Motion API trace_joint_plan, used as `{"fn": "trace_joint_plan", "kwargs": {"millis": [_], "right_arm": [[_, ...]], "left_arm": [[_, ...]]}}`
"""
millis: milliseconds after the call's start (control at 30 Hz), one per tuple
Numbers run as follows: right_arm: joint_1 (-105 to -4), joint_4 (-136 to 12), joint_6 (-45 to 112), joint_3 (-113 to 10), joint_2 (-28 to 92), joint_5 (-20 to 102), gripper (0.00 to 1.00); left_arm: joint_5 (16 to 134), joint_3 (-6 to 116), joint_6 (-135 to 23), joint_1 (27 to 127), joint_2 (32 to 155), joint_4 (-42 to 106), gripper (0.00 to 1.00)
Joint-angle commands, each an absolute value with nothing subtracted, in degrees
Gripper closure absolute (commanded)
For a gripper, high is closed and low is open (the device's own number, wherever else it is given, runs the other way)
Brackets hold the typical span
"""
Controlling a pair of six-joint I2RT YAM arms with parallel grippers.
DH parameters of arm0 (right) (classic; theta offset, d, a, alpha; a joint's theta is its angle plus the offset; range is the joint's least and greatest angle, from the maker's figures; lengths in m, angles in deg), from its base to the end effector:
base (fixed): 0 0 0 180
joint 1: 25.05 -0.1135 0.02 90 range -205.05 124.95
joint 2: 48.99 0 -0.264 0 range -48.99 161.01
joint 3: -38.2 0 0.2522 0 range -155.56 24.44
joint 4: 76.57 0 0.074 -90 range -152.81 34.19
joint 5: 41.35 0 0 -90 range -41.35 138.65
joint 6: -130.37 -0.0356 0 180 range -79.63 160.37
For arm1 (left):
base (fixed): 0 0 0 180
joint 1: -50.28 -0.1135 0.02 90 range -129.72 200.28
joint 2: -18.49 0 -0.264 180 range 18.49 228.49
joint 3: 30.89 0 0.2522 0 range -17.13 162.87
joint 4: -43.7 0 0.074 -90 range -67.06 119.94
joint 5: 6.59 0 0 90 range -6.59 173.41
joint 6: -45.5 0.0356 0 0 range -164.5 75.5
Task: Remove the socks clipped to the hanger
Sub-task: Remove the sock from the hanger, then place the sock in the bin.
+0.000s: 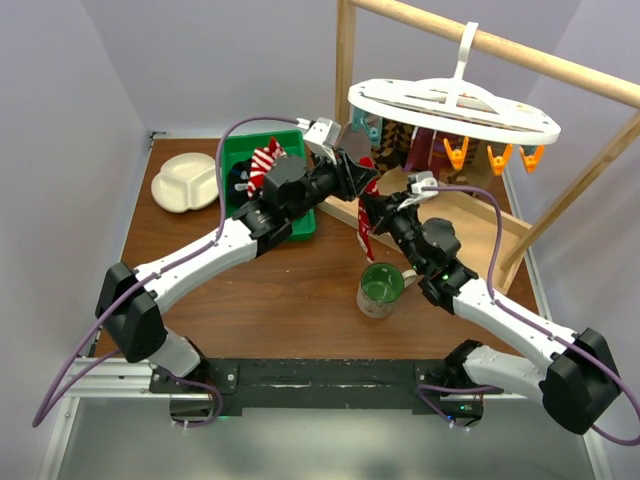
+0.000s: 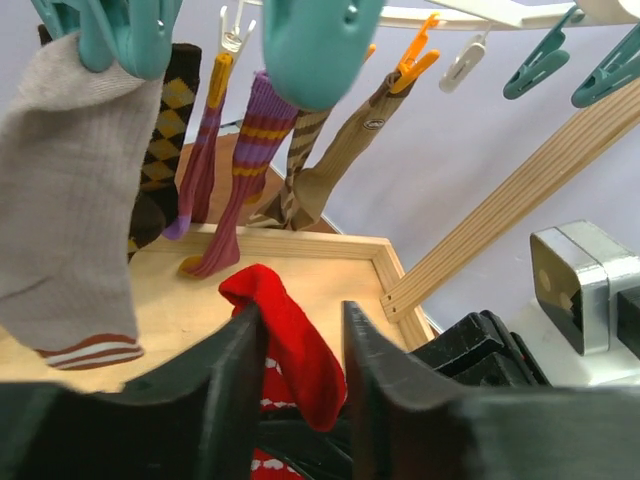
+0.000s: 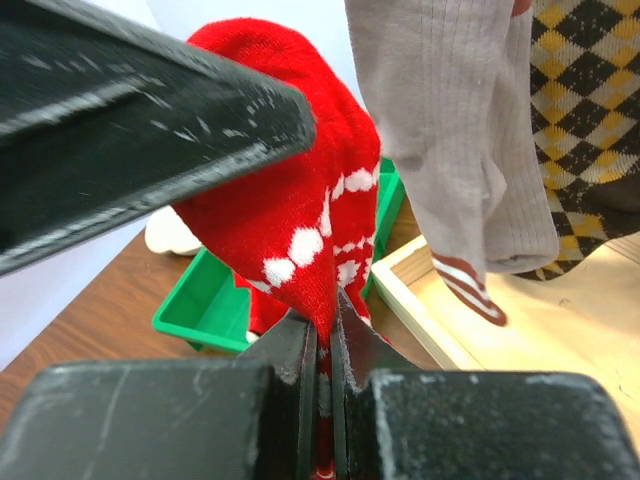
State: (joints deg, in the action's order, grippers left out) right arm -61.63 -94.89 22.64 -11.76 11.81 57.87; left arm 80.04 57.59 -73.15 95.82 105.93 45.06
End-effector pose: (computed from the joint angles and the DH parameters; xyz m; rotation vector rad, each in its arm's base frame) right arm 0.2018 0.1427 0.3107 -0.1074 1.4717 0.6590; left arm 0.2575 -0.2654 0.3864 0.2886 1.6036 -1.0625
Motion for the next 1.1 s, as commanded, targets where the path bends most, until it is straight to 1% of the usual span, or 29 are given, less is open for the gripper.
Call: {"fn": "trace_joint_plan", "kwargs": {"millis": [0,33,67,133,167,233,267,333,400,533,733,933,1067], "right_arm": [[-61.53,-96.39,22.88,-15.02,12.71,56.74,1.0],[-61.44,-96.3,22.71,-15.2,12.8,56.65,1.0],[-61.44,-96.3,22.62,-15.2,12.8,56.56,0.93],[-61.53,-96.04,22.53,-15.2,12.71,56.48,0.79],[-61.44,-95.95,22.53,-15.2,12.62,56.56,0.6],[-61.44,-95.16,22.53,-14.93,11.84,57.0,0.47],[-61.44,-94.9,22.53,-14.85,11.48,57.35,0.38],[-61.53,-94.11,22.62,-14.41,10.34,58.23,0.32],[-61.44,-92.71,22.44,-14.32,9.72,59.98,0.27],[-61.44,-89.62,20.69,-14.58,8.06,63.5,0.23],[-61.44,-89.09,20.33,-13.62,6.12,64.48,0.22],[-61.44,-88.57,20.16,-13.0,5.59,64.74,0.22],[-61.53,-88.3,20.07,-12.56,5.24,64.47,0.22]], "left_arm": [[79.81,58.81,-73.86,96.16,105.59,47.17,0.87],[80.33,58.72,-73.94,96.16,105.42,47.17,0.95],[80.77,58.72,-73.86,96.16,105.33,47.34,1.0],[83.31,57.76,-73.95,96.25,104.1,47.52,1.0],[85.85,57.31,-73.86,96.16,103.4,47.87,1.0],[90.76,56.52,-73.51,96.25,101.38,47.35,1.0],[92.54,56.43,-73.25,96.07,100.85,46.3,1.0],[96.22,56.08,-72.11,95.9,99.18,45.77,1.0],[96.94,56.34,-71.57,94.85,98.04,45.15,1.0],[98.09,56.7,-70.87,91.95,96.8,43.3,1.0],[95.98,55.64,-70.96,84.74,96.01,44.27,1.0],[94.67,53.63,-71.57,79.64,98.12,45.84,1.0],[91.5,49.5,-74.82,73.68,101.62,47.52,1.0]]}}
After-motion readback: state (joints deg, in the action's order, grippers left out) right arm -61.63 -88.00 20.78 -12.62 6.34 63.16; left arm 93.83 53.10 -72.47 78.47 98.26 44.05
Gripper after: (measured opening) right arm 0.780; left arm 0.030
